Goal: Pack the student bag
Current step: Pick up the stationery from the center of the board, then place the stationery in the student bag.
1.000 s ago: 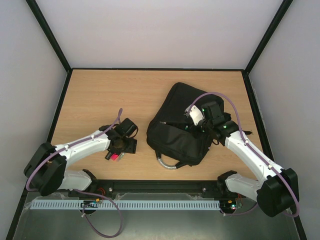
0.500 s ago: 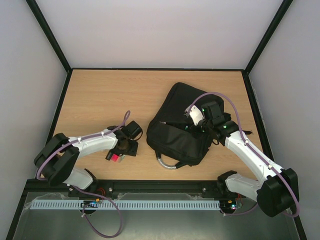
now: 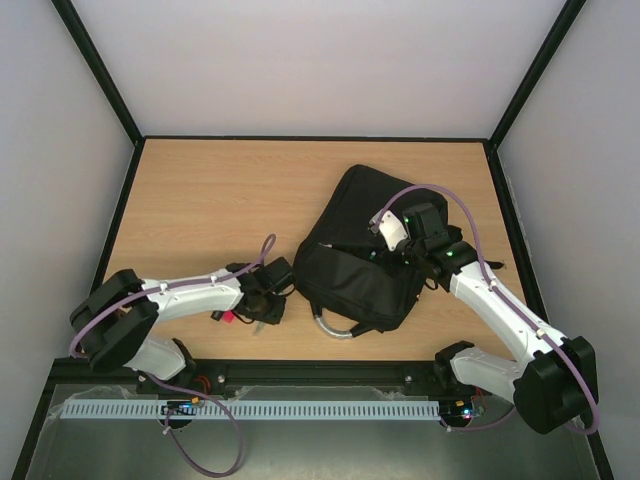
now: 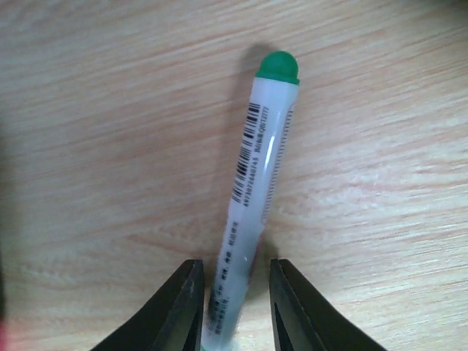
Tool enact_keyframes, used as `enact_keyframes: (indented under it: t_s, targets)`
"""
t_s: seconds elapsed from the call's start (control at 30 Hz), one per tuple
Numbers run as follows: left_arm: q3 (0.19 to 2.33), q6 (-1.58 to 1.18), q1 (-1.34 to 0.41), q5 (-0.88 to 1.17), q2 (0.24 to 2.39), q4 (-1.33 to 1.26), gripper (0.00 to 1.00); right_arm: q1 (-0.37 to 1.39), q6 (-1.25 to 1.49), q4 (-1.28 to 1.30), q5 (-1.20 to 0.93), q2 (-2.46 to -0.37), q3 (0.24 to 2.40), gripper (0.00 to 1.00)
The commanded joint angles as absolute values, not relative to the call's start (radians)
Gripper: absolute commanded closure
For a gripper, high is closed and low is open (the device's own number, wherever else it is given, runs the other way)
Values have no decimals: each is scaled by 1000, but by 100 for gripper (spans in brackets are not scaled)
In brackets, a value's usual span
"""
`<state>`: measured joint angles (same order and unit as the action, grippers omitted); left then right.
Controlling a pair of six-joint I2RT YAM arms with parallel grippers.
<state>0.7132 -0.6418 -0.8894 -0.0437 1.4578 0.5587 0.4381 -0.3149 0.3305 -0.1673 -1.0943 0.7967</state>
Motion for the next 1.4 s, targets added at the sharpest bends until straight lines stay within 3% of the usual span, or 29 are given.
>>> enact_keyframes:
  t_s: [0.0,0.13,0.37,0.7,1.37]
  targets:
    - [678,-692,-919,-42,1430,622,75,449,-325,314,-226,-1082,788,99]
    - [688,-699,-924,-41,1425,629,86,450,-324,317,-229,-1082,788,99]
    - [719,-699,-924,-59,1386,687,96,449,-324,316,-227,-1077,789,99]
    - [982,-574,-951,-4,1269,723,97,449,-321,313,-229,-1072,790,99]
    - [1341,-464,-931,350,1763,499,98,449,-336,312,-284,-1042,779,99]
